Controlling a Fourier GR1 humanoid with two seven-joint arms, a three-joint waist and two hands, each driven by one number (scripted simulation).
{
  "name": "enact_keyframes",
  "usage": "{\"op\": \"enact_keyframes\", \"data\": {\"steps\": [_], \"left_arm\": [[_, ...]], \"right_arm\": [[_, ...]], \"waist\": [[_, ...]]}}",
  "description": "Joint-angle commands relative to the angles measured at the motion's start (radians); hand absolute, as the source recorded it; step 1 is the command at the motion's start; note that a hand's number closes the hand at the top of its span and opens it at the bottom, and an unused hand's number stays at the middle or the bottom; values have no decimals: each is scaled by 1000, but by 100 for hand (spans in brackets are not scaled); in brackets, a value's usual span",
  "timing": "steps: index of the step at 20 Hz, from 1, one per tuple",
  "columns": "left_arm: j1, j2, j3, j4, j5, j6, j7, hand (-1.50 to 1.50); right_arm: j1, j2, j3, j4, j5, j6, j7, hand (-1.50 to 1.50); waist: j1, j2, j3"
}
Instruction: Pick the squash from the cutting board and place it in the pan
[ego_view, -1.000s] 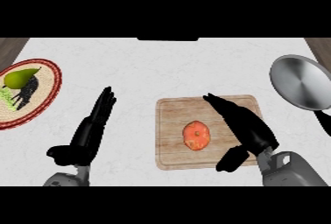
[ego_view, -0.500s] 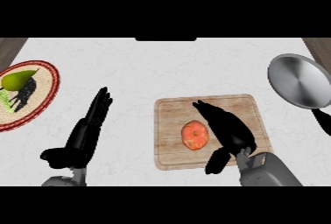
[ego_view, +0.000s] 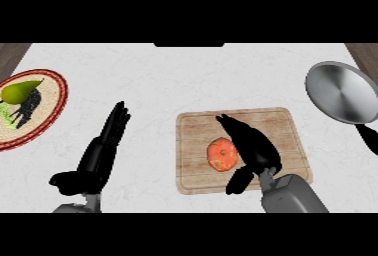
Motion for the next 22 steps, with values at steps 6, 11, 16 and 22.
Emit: {"op": "enact_keyframes", "data": {"steps": [6, 11, 16, 22], "left_arm": [[-62, -44, 43, 55, -37, -11, 14, 0], [3, -47, 20, 3, -46, -26, 17, 0], [-82, -30, 79, 90, -33, -46, -11, 0], [23, -46, 46, 5, -38, -62, -14, 0]], "right_arm": [[-32, 100, -58, 182, 91, -33, -87, -150], [-102, 134, -78, 318, 126, -11, -83, -150], [-94, 47, -28, 357, 174, 0, -252, 150], [-103, 85, -52, 416, 254, -99, -287, 150]], "waist": [[0, 1, 0], [3, 1, 0], [0, 2, 0], [3, 1, 0]]}}
